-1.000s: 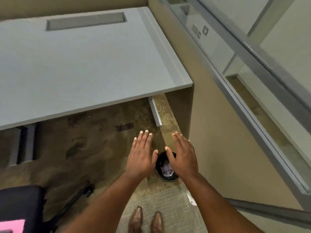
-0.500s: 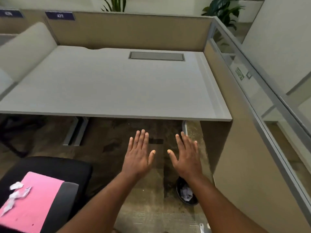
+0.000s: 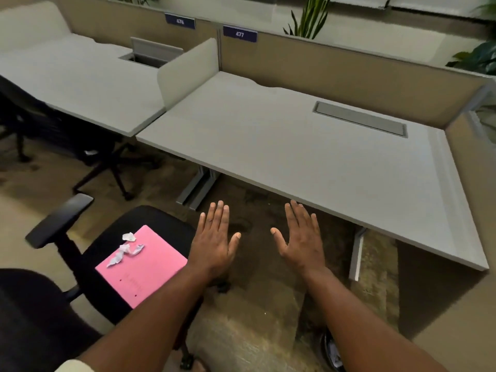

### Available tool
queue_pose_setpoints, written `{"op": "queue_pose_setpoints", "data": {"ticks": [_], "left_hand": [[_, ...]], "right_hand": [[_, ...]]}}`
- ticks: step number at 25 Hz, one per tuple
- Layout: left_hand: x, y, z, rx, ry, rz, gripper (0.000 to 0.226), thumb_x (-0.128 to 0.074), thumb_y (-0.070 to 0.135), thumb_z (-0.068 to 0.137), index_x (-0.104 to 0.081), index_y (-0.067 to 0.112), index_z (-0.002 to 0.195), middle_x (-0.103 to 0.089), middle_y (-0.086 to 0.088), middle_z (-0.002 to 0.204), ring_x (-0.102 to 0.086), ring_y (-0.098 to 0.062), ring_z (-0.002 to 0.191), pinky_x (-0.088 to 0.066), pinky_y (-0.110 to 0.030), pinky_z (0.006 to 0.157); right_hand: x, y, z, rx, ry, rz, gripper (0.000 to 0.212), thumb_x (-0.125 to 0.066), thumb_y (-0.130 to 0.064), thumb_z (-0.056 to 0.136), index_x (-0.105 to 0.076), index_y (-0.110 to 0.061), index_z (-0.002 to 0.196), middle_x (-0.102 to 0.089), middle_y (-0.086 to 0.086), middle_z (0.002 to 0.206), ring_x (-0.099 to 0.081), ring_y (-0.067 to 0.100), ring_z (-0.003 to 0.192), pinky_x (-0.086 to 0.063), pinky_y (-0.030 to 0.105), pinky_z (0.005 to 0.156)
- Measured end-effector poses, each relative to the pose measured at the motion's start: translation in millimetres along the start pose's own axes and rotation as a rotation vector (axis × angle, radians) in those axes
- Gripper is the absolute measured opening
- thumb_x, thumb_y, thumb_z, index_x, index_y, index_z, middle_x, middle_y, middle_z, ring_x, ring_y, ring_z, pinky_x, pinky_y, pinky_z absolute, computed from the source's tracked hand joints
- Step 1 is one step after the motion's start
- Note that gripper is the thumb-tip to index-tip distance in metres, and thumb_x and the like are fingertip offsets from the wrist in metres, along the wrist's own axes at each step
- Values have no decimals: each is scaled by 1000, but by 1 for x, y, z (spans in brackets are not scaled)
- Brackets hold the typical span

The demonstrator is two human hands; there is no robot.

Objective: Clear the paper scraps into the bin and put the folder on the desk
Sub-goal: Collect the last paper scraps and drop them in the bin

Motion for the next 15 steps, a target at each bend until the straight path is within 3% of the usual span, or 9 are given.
{"op": "queue_pose_setpoints", "data": {"ticks": [10,15], "left_hand": [[29,-188,-26,296,-3,54,75,-13,58,101,3,14,160,13,-3,168,20,-16,153,2,-42,126],[31,-265,-54,446,-7,57,75,-14,57,102,2,12,160,9,-6,169,17,-18,153,-2,-44,126]], "right_hand": [[-89,-173,75,242,-133,34,75,-20,-68,101,-12,-24,161,-8,-1,170,1,16,157,-4,44,127],[-140,-255,94,335,-220,82,72,-27,-67,102,-12,-29,161,-7,-4,170,4,13,156,-1,42,126]]}}
Point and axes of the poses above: each hand's wrist, its own z-axis towards the middle knuckle, its own x-axis out of the back of the hand, y = z × x, the point moved 4 cm from there along z, towards the middle knuckle
